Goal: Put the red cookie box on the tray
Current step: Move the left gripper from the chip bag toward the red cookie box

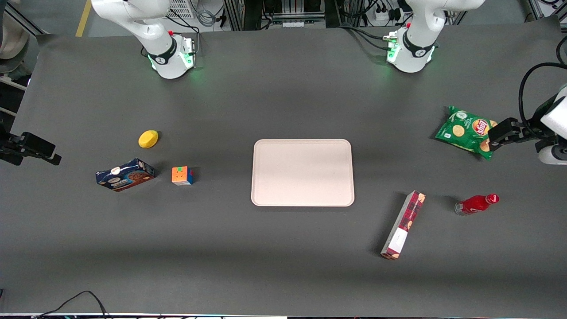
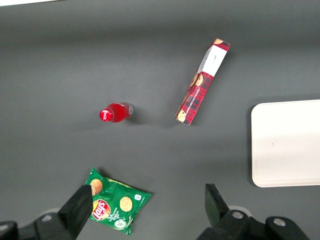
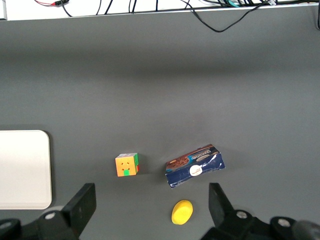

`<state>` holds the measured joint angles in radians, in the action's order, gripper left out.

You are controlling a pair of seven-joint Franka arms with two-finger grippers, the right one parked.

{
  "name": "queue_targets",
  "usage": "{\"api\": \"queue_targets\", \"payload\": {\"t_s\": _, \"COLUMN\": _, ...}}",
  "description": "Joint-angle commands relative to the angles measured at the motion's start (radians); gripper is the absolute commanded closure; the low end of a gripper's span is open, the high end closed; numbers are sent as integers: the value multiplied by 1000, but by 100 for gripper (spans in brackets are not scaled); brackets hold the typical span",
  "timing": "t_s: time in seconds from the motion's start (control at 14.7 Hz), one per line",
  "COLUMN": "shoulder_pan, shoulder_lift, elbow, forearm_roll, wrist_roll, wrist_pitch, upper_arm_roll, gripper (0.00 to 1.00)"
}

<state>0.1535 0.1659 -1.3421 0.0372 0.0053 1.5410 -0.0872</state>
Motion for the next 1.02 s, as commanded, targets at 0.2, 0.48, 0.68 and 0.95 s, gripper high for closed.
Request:
{"api": "queue_targets", "payload": {"t_s": 0.2, "shoulder_pan": 24, "shoulder_lift": 79, "elbow": -8, "forearm_roll": 4, "wrist_roll": 33, "wrist_pitch": 39, "upper_arm_roll": 50, "gripper": 0}}
{"api": "queue_targets", "payload": {"t_s": 0.48, "shoulder_pan": 17, "shoulder_lift": 147, "elbow": -58, "forearm_roll": 3, "wrist_roll": 160, "wrist_pitch": 164, "upper_arm_roll": 55, "gripper": 0}}
{"api": "queue_targets", "payload": {"t_s": 0.68, "shoulder_pan": 9, "shoulder_lift": 227, "elbow": -106, "forearm_roll": -49, "wrist_roll": 385, "wrist_pitch": 299, "upper_arm_roll": 55, "gripper": 0}}
{"api": "queue_targets", "payload": {"t_s": 0.95, "shoulder_pan": 9, "shoulder_lift": 305, "elbow": -138, "forearm_roll": -57, "wrist_roll": 421, "wrist_pitch": 405, "upper_arm_roll": 55, "gripper": 0}}
